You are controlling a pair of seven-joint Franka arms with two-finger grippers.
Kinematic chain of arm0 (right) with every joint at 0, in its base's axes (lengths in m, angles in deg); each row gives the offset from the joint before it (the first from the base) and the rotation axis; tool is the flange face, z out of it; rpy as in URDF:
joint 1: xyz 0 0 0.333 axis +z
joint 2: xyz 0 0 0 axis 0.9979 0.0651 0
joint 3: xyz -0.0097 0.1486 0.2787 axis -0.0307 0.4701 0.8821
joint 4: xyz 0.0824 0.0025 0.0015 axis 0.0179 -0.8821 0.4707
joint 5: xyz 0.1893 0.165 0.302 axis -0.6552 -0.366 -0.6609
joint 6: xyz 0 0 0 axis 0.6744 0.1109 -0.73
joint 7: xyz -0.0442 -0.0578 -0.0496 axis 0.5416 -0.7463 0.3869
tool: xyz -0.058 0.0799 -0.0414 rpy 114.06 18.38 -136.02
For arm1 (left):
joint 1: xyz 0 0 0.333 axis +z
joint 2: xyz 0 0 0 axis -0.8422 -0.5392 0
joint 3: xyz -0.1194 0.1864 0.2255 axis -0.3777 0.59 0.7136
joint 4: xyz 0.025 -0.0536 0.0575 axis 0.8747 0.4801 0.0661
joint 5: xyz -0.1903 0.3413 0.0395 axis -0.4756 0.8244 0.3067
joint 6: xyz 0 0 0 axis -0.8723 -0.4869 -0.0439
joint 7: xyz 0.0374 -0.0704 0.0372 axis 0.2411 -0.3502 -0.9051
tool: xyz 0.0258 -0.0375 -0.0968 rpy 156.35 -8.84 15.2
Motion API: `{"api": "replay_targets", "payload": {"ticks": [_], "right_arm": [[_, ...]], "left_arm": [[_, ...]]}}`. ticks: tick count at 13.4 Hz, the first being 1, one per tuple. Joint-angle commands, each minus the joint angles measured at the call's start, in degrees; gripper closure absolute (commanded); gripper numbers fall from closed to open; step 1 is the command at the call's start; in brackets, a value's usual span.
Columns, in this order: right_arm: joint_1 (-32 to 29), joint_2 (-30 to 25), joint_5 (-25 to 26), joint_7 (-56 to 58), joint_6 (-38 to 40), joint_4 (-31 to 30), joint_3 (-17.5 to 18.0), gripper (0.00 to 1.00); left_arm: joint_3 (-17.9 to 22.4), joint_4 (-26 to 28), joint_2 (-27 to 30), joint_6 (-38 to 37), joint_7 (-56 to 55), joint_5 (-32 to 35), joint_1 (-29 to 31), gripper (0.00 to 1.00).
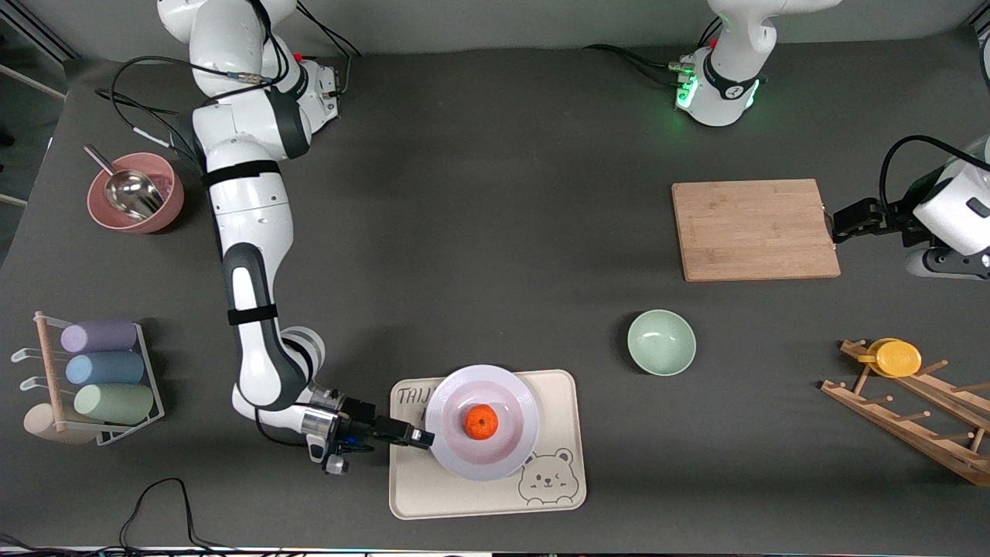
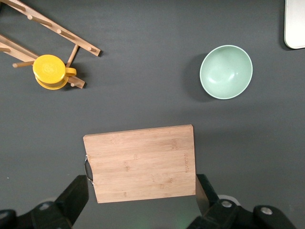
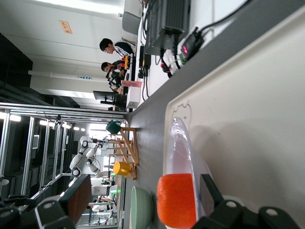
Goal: Place orange and plate with both arms
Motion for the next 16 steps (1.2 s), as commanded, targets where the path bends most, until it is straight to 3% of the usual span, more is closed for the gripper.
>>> {"api": "replay_targets", "payload": {"ticks": [1, 5, 11, 16], "right_arm": [[-0.1, -7.3, 5.6, -3.3, -0.3, -7.2, 0.4, 0.0], [-0.2, -16.9, 13.0, -3.5, -0.3, -18.2, 0.4, 0.0], [0.5, -35.0, 30.5, -4.9, 0.0, -36.8, -1.8, 0.0], [0.5, -46.5, 47.4, -7.7, 0.3, -47.0, -4.1, 0.0]], "left_arm": [[0.5, 0.5, 0.7, -0.7, -0.3, 0.6, -0.9, 0.0], [0.5, 0.5, 0.7, -0.7, -0.4, 0.6, -0.9, 0.0], [0.5, 0.5, 0.8, -0.7, -0.4, 0.6, -0.9, 0.0], [0.5, 0.5, 0.9, -1.1, -0.4, 0.6, -0.9, 0.0]]}}
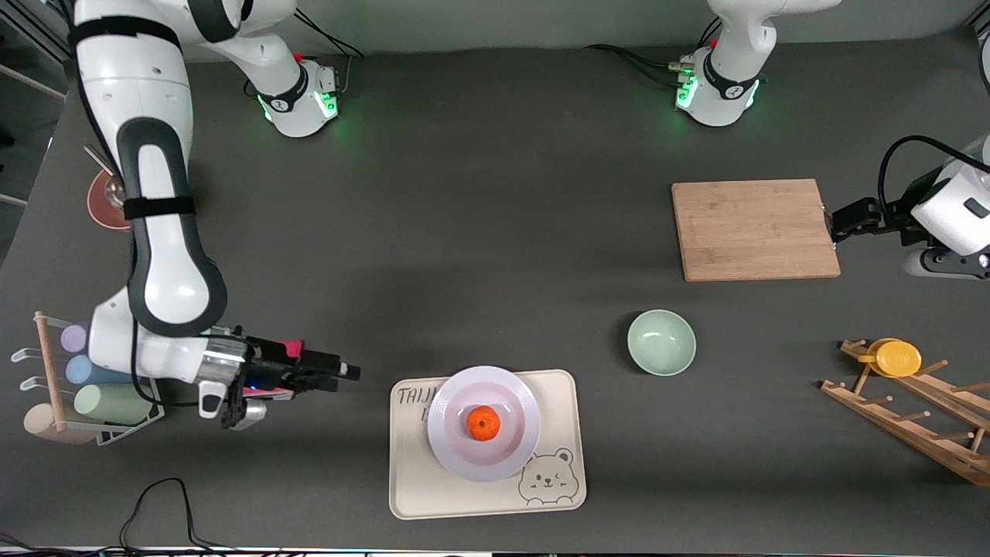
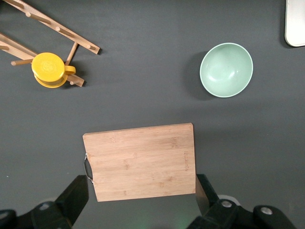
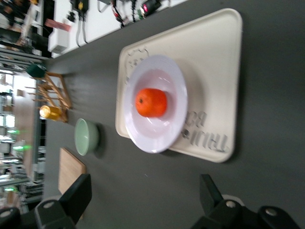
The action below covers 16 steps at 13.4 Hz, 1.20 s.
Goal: Place orange and plate with both arms
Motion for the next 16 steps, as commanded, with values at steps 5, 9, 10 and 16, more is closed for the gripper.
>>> {"api": "replay_targets", "payload": {"ticks": [5, 9, 10, 16], "right_arm": [[0.8, -16.3, 22.0, -1.7, 2.6, -13.1, -6.2, 0.0], [0.8, -21.4, 35.5, -8.7, 7.3, -13.0, -8.3, 0.0], [0.9, -22.8, 39.5, -11.6, 8.4, -12.9, -8.2, 0.0], [3.1, -27.5, 53.8, -22.8, 13.1, -12.0, -8.2, 0.0]], "left_arm": [[0.5, 0.3, 1.0, -1.1, -0.4, 0.6, -0.9, 0.0], [0.5, 0.2, 1.0, -1.2, -0.4, 0.6, -0.9, 0.0], [0.5, 0.2, 1.0, -1.2, -0.4, 0.6, -0.9, 0.0], [0.5, 0.2, 1.0, -1.1, -0.4, 0.6, -0.9, 0.0]]}}
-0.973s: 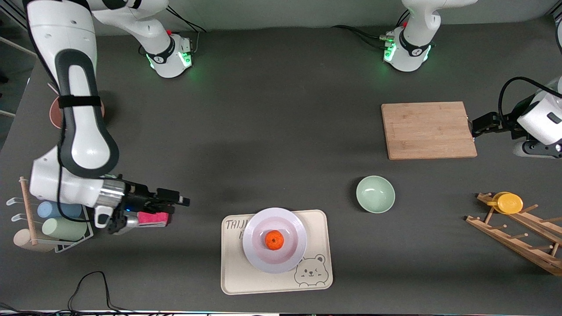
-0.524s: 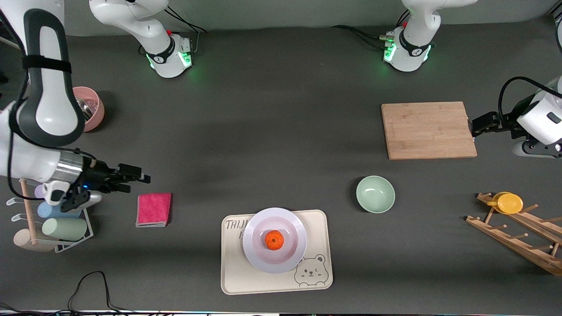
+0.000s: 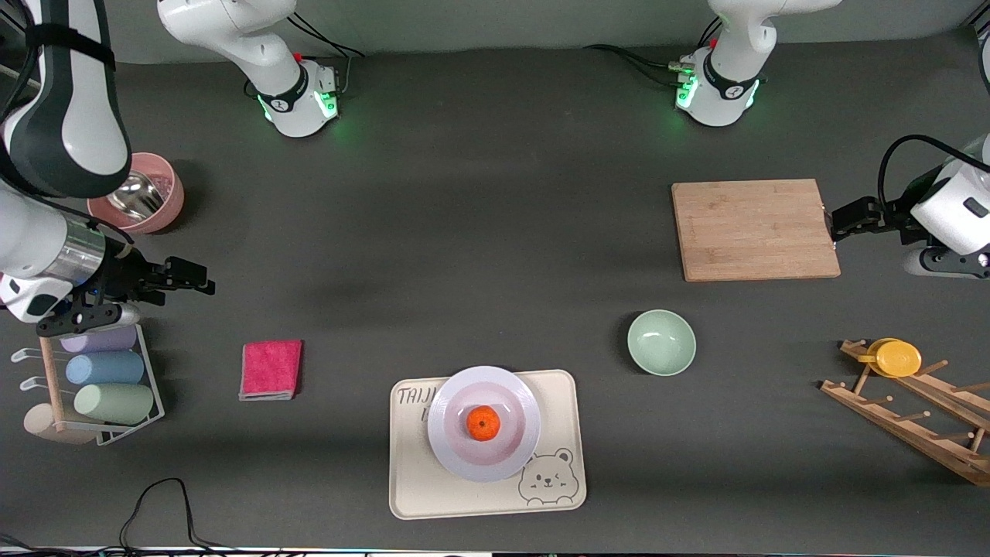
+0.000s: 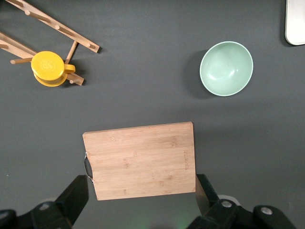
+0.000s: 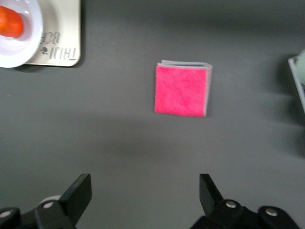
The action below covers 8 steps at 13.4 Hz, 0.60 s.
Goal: Place orange and plate with both arms
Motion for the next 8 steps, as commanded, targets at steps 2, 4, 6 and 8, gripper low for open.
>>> {"api": "replay_targets", "payload": {"ticks": [2, 4, 6, 8], "right_arm": [[0.9, -3.0, 5.5, -3.6, 3.5, 0.2, 0.1, 0.0], [1.4, -2.8, 6.9, -3.1, 8.9, 3.7, 0.4, 0.0], [2.6, -2.8, 8.2, -3.7, 10.5, 5.6, 0.4, 0.0], [2.6, -2.7, 8.0, -4.1, 10.6, 6.5, 0.0, 0.0]], "left_arm": [[0.5, 0.3, 1.0, -0.7, -0.4, 0.6, -0.9, 0.0], [0.5, 0.3, 1.0, -0.8, -0.4, 0.6, -0.9, 0.0], [0.5, 0.3, 1.0, -0.7, -0.3, 0.6, -0.9, 0.0], [0.5, 0.3, 0.9, -0.8, -0.4, 0.6, -0.9, 0.0]]}}
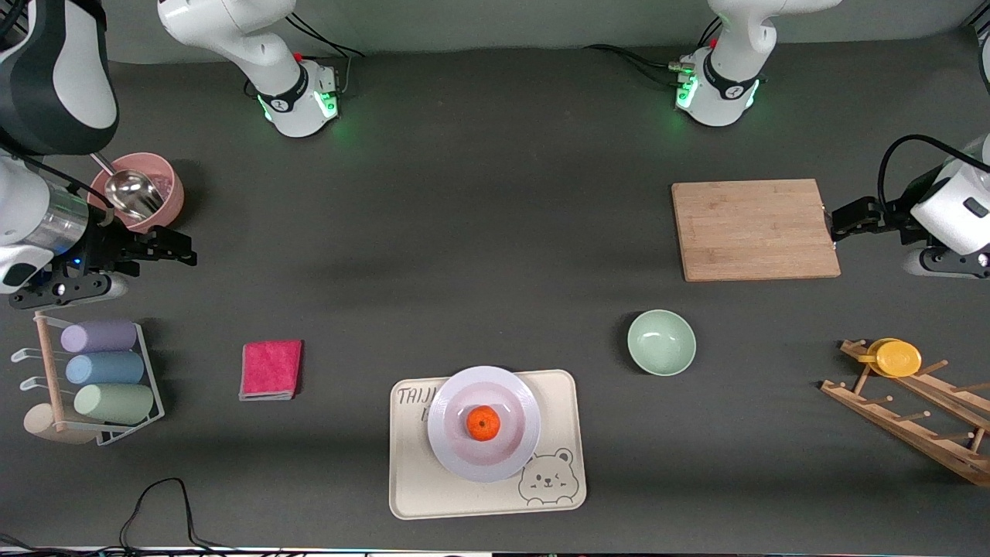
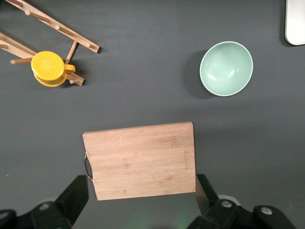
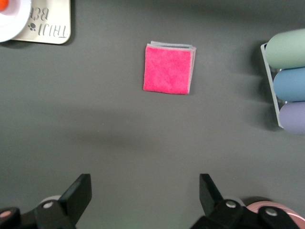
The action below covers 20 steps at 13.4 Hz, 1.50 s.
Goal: Place orange and plate with both arms
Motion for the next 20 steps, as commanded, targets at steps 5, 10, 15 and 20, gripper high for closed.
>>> {"api": "replay_targets", "payload": {"ticks": [5, 10, 15, 20], "right_arm": [[0.1, -1.7, 1.3, -5.3, 2.2, 1.5, -0.7, 0.0], [0.2, -4.5, 1.2, -5.9, 1.7, -0.4, -0.4, 0.0], [-12.8, -7.2, 0.5, -5.9, -0.7, -4.4, 13.8, 0.0], [-25.1, -9.8, -2.7, -5.8, -0.6, -6.2, 26.0, 0.0]], "left_arm": [[0.5, 0.3, 1.0, -0.7, -0.4, 0.6, -0.8, 0.0], [0.5, 0.3, 1.0, -0.7, -0.4, 0.6, -0.8, 0.0], [0.5, 0.3, 0.9, -0.7, -0.3, 0.6, -0.8, 0.0], [0.5, 0.3, 0.9, -0.7, -0.4, 0.6, -0.8, 0.0]]}}
